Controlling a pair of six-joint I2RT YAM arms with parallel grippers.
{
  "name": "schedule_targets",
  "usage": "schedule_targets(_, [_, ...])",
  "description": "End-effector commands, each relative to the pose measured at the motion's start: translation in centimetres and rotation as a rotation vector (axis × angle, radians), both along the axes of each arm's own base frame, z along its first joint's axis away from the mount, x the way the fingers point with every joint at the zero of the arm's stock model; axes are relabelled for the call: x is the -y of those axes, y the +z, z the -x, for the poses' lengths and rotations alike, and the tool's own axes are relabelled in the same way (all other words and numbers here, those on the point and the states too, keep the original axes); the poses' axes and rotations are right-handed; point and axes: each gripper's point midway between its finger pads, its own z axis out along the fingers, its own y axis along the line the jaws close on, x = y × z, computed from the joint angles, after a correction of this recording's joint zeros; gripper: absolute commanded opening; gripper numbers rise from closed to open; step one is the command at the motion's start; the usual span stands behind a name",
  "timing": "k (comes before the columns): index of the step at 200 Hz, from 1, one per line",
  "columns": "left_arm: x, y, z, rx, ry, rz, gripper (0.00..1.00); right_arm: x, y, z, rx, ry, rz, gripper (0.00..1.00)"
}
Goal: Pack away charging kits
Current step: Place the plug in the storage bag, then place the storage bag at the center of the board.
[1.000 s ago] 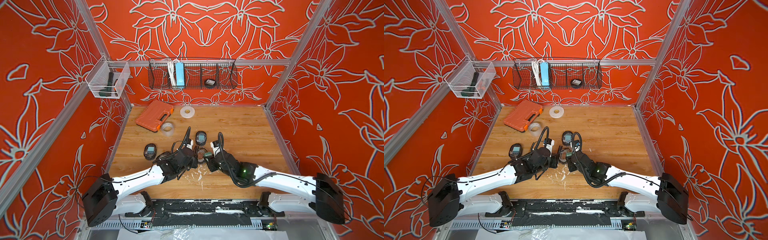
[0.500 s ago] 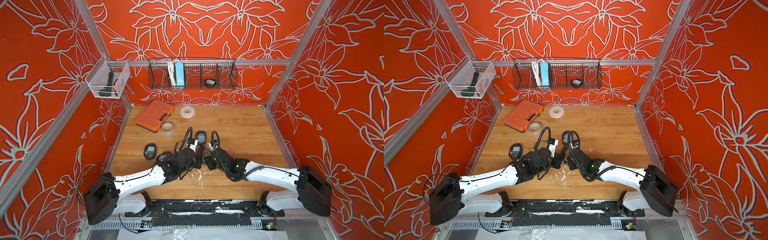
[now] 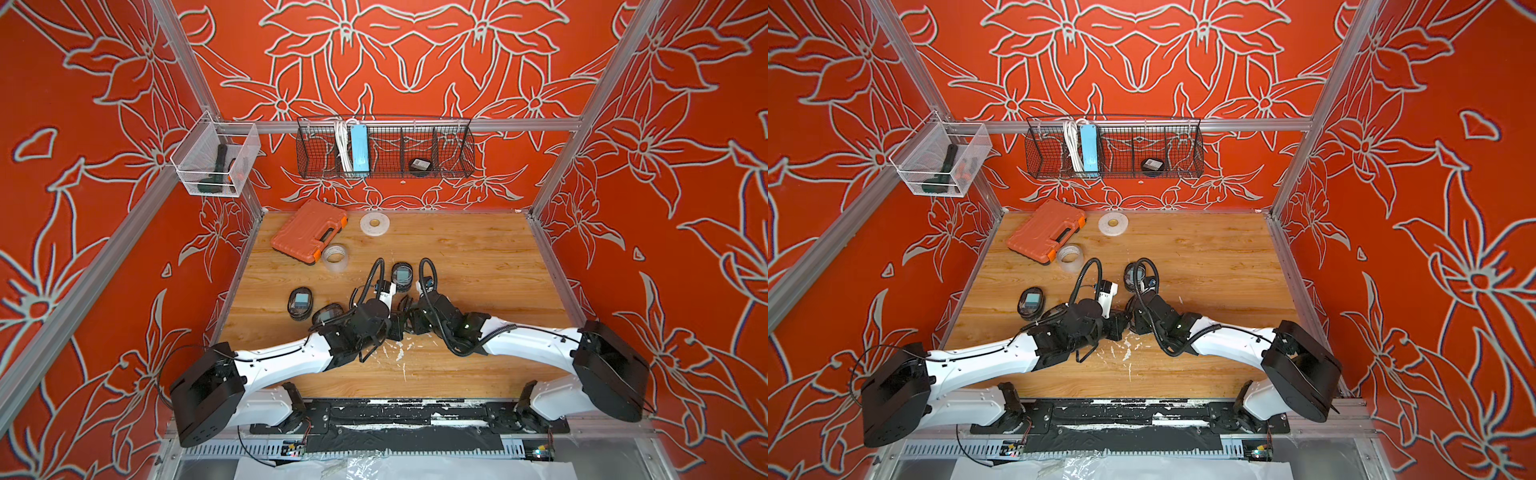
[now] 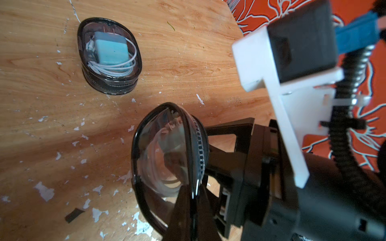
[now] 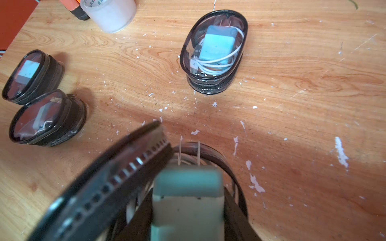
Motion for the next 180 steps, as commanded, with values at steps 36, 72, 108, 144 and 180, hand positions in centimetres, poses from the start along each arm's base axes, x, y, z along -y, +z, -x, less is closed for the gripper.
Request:
schedule_targets(36, [0.5,1.1,-0.1,0.034,0.005,0.077,0.0,-1.0,0.1,-0.3,-0.02,-0.005,-0.057,0.21])
schedule_targets(72, [0.2,0.8,-0.3,0.043,0.021,0.07,0.0,-0.5,0.3,0.0,-0.021,-0.012,-0.059,0.35])
schedule_targets(108, [0.3,0.2,-0.5,0.042,0.026,0.061,0.0,0.2,0.7,0.3,-0.013,-0.021,-0.062,0.45])
schedule_targets(144, [0.1,-0.3,-0.7,0.049,0.038,0.052,0.0,0.9,0.7,0.5,-0.012,-0.032,-0.045,0.54])
schedule_targets(180, [0.3,-0.6,-0.8,0.049,0.034,0.052,0.0,1.1,0.3,0.4,-0.016,-0.037,-0.031,0.57])
